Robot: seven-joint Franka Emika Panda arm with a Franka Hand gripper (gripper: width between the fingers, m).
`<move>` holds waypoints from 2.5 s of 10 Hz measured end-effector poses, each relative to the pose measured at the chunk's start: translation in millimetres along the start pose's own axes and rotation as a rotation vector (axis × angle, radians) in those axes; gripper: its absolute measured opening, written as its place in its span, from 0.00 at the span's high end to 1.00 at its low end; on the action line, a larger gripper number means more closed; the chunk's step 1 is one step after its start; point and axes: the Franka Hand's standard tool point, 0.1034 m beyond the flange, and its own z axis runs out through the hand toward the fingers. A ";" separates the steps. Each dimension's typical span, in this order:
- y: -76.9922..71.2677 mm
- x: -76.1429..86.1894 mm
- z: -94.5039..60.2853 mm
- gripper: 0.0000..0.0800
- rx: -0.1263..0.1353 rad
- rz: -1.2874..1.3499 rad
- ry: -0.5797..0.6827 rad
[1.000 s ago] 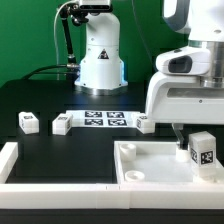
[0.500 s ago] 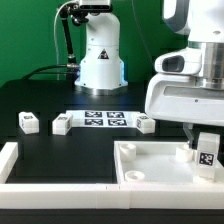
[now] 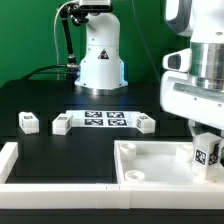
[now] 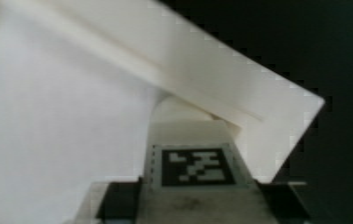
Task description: Assemble square table
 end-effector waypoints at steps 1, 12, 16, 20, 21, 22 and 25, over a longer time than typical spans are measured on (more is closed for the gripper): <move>0.6 1.2 0.1 0.64 0.026 0.088 -0.009; -2.3 16.4 -0.6 0.19 0.049 -0.914 0.027; -6.7 11.8 -3.8 0.34 0.019 -1.145 0.066; -5.9 13.6 -3.2 0.64 0.023 -0.915 0.062; -5.7 14.0 -3.1 0.64 0.024 -0.874 0.062; -4.1 15.2 -3.1 0.64 0.024 -0.671 0.063; 1.8 22.6 -1.6 0.64 0.037 -0.070 -0.004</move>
Offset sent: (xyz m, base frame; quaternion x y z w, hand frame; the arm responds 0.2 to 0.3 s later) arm 0.0000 0.0000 0.0000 0.0000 0.0000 0.0000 1.0000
